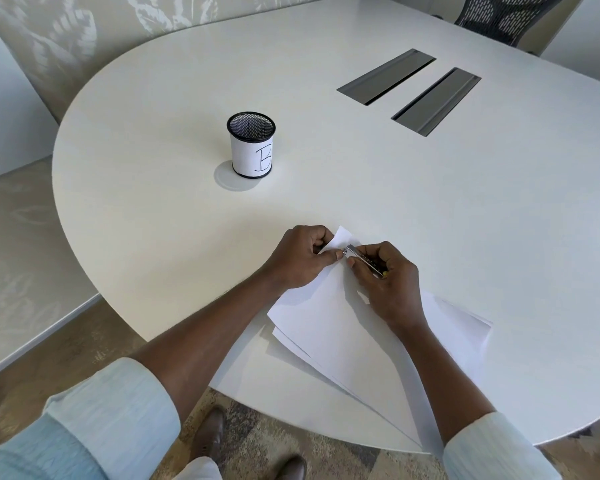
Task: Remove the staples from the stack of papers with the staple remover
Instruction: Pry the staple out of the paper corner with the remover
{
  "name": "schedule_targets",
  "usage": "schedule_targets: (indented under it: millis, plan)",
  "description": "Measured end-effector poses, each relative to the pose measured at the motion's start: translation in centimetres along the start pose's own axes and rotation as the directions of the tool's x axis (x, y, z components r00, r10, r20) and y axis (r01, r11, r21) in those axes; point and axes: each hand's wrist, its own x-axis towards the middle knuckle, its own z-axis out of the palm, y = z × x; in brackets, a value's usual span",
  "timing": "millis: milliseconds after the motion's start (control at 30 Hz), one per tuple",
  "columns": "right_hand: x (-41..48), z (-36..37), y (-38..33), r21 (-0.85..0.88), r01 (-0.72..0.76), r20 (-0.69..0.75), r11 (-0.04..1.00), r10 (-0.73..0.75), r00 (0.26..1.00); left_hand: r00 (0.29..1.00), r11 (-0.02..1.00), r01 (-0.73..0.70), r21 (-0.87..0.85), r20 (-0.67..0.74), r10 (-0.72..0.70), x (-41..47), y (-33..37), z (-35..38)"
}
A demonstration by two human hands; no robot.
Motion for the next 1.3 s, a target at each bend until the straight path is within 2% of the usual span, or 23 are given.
schedule_targets:
  millis: [433,533,700,867,1300]
  plan:
    - [0.1,0.2,-0.6,0.021,-0.053,0.008,0.998,0.053,0.999,1.000,0.999,-0.012,0.046,-0.020,0.013,0.0,0.0,0.0]
    - [0.4,-0.4,-0.3,0.080,-0.120,-0.062,0.990,0.125,0.990,1.000,0.999,0.002,0.037,-0.026,-0.001,0.0,-0.2,0.1]
    - [0.1,-0.5,-0.6,0.157,-0.109,-0.030,0.982,0.116,0.993,1.000,1.000,0.005,0.026,-0.026,-0.005,0.0,0.0,0.0]
    - [-0.1,-0.3,-0.7,0.138,-0.105,0.005,0.985,0.105,0.994,0.999,1.000,0.007,-0.009,-0.031,-0.008,0.0,0.1,0.0]
    - [-0.1,0.0,-0.9,0.080,-0.103,-0.009,0.991,0.104,0.994,1.000,1.000,0.007,-0.005,-0.022,-0.007,0.0,0.3,0.0]
